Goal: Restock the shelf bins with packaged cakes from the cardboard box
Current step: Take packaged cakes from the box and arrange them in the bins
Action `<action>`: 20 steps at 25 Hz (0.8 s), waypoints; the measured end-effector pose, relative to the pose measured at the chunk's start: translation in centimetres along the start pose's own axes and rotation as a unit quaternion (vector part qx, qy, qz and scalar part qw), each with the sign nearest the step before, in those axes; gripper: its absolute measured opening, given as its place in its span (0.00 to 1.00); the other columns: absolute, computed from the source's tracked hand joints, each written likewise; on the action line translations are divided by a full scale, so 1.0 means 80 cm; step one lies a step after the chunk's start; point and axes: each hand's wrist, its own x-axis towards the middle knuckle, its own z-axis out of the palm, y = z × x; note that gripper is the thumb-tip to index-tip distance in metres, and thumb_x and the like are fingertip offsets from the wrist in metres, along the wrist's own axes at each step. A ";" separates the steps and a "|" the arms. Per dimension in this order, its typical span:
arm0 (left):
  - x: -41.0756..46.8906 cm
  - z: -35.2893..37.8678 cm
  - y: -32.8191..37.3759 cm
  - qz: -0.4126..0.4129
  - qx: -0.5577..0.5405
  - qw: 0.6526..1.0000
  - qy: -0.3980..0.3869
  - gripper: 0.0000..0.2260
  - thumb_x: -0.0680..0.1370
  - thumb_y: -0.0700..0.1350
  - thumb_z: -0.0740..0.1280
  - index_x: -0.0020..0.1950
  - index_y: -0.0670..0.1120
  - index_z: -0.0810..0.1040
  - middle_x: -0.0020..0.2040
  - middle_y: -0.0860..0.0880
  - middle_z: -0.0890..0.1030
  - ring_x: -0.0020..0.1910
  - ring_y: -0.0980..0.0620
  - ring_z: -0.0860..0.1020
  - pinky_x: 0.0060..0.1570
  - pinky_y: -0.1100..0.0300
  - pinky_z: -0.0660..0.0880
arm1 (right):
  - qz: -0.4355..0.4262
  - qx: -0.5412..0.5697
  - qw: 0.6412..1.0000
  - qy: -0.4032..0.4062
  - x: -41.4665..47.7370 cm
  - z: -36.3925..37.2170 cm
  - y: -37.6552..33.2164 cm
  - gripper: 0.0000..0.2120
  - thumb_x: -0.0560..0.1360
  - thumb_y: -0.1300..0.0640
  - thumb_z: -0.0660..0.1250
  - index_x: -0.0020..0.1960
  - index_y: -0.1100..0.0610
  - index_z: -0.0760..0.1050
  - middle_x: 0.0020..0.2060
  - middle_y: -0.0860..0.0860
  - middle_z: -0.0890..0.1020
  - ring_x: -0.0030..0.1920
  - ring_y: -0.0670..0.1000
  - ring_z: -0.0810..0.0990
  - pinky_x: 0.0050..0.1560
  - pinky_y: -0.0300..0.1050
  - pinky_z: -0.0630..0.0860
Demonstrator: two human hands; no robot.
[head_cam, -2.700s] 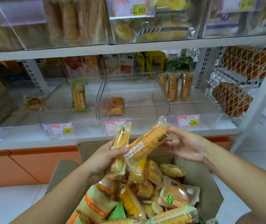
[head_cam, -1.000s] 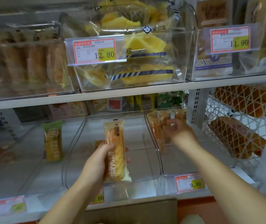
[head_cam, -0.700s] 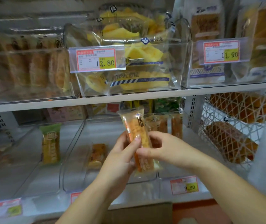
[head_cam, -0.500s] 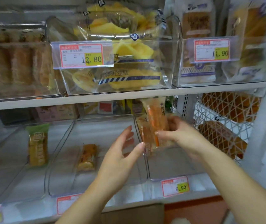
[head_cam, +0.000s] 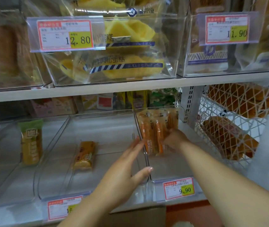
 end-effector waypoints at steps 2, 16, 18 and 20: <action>-0.001 0.001 -0.002 0.004 -0.012 1.000 -0.004 0.31 0.77 0.62 0.64 0.61 0.84 0.43 0.70 0.78 0.42 0.74 0.72 0.51 0.74 0.61 0.62 | 0.001 0.009 1.000 0.000 0.003 0.004 0.005 0.17 0.73 0.57 0.72 0.59 0.60 0.76 0.54 0.57 0.81 0.54 0.57 0.80 0.57 0.50 0.77; -0.144 -0.038 -0.007 0.115 0.139 0.983 0.039 0.19 0.78 0.55 0.59 0.69 0.56 0.72 0.64 0.60 0.75 0.58 0.64 0.74 0.55 0.67 0.73 | -0.215 0.113 0.948 0.206 -0.199 -0.040 -0.024 0.15 0.78 0.56 0.64 0.64 0.50 0.71 0.40 0.40 0.74 0.39 0.38 0.73 0.39 0.36 0.69; -0.188 -0.033 -0.025 0.078 0.135 0.987 -0.035 0.20 0.77 0.58 0.58 0.68 0.57 0.72 0.58 0.61 0.75 0.50 0.65 0.75 0.49 0.66 0.74 | -0.265 0.085 0.948 0.152 -0.249 -0.022 -0.015 0.12 0.78 0.55 0.64 0.60 0.46 0.72 0.40 0.41 0.75 0.37 0.38 0.73 0.38 0.31 0.69; -0.229 -0.022 -0.044 0.006 0.106 0.986 -0.126 0.23 0.74 0.63 0.56 0.67 0.59 0.73 0.56 0.62 0.76 0.48 0.65 0.76 0.50 0.63 0.74 | -0.279 -0.013 0.960 -0.002 -0.283 0.006 0.008 0.11 0.76 0.53 0.66 0.58 0.43 0.73 0.41 0.42 0.77 0.37 0.38 0.75 0.40 0.33 0.70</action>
